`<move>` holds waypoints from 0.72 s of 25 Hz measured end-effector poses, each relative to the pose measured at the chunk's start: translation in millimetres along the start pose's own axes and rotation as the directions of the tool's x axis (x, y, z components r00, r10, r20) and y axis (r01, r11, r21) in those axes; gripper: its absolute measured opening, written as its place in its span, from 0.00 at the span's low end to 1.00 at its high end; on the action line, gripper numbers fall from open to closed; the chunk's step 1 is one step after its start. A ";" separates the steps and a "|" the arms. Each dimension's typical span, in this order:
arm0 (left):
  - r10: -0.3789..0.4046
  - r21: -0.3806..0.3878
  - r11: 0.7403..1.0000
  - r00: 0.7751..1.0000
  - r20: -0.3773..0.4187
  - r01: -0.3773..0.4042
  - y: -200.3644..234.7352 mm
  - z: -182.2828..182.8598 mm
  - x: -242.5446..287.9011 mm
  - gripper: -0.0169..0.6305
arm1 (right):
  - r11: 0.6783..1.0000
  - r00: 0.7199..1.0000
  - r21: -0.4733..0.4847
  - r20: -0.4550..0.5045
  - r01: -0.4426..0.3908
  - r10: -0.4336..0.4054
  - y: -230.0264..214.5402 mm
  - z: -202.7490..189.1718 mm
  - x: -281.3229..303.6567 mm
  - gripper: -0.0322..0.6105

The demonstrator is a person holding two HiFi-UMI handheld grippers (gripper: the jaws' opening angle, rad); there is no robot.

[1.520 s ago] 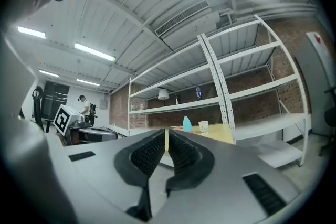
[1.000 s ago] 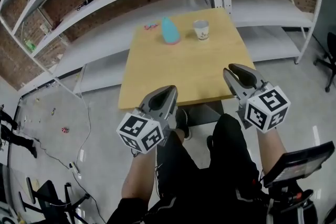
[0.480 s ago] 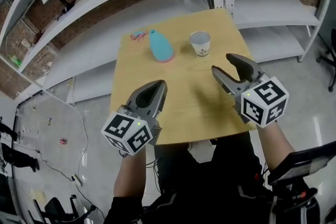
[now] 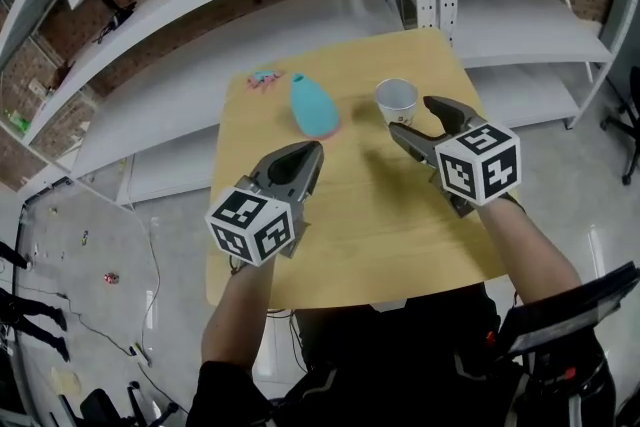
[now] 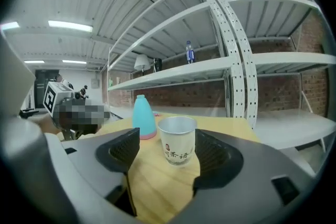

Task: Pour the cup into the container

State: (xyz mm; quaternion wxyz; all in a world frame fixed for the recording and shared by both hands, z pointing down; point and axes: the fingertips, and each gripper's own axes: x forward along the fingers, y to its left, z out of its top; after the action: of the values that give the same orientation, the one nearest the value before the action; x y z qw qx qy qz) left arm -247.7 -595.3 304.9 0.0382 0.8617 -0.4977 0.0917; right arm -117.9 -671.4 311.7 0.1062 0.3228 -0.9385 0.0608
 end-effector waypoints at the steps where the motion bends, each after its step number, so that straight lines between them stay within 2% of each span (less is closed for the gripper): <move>1: -0.005 0.000 1.000 1.000 -0.009 0.005 4.0 -3.9 3.1 0.02 | 1.000 1.000 -0.010 -0.027 0.009 -0.009 -3.5 -4.0 6.8 0.53; 5: -0.037 0.001 0.999 0.999 -0.032 0.037 12.9 -15.7 8.8 0.02 | 0.999 0.995 -0.014 -0.099 0.030 -0.031 -12.6 -20.6 27.6 0.55; 18: -0.008 -0.031 0.999 1.000 -0.026 0.007 38.3 -32.7 7.2 0.02 | 0.999 0.992 0.000 -0.118 0.046 -0.046 -23.1 -24.5 59.6 0.55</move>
State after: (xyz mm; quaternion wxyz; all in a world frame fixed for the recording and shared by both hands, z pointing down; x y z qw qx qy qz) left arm -281.2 -615.5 337.4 0.0582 0.8616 -0.4951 0.0951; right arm -145.6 -720.4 350.7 0.1625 0.3403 -0.9228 0.0788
